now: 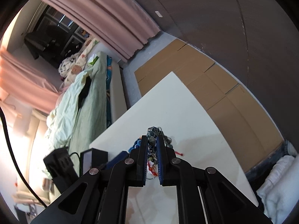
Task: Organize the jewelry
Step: 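Grasp the blue bracelet with the left gripper while the right gripper grasps the grey bead chain, then carry both bracelets to the black box and open both grippers to drop them in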
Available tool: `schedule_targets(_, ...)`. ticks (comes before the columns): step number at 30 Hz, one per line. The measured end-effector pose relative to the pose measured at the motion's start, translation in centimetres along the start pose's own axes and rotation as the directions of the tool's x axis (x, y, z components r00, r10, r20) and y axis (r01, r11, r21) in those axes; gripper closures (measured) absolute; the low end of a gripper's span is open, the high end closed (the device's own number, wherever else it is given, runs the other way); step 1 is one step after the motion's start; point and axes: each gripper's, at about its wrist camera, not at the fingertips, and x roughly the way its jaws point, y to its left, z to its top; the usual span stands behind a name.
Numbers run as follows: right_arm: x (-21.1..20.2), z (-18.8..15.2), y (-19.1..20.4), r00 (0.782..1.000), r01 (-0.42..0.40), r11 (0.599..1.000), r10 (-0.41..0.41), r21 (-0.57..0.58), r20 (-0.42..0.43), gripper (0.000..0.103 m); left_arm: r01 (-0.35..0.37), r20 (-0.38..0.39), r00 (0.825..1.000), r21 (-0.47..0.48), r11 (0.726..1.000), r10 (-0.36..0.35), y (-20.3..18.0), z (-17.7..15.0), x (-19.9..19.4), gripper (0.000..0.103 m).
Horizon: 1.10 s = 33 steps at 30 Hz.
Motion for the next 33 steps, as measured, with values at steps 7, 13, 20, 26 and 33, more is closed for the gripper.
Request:
schedule_targets(7,0.3,0.5,0.0,1.0,-0.002,1.0,0.002,0.012,-0.001,0.093,-0.009,-0.025,1.0,0.002,1.0,0.009,-0.2,0.2,1.7,0.065)
schedule_targets(13,0.5,0.6,-0.3,1.0,0.002,1.0,-0.002,0.02,0.0,0.093,-0.026,-0.047,0.999,-0.017,1.0,0.025,0.2,0.3,2.3,0.087)
schedule_targets(20,0.8,0.1,0.4,1.0,-0.007,1.0,0.007,0.001,-0.007,0.093,-0.02,0.027,0.999,-0.001,1.0,0.02,-0.4,0.6,-1.1,0.089)
schedule_targets(26,0.4,-0.5,1.4,0.998,-0.062,0.998,0.062,-0.025,0.009,0.093,-0.012,0.08,0.997,-0.021,1.0,0.013,-0.1,0.8,-4.1,0.089)
schedule_targets(33,1.0,-1.7,3.2,0.993,-0.117,0.992,0.118,-0.046,0.0,0.093,-0.017,0.151,0.988,-0.05,0.999,0.025,1.1,0.5,-8.5,0.089)
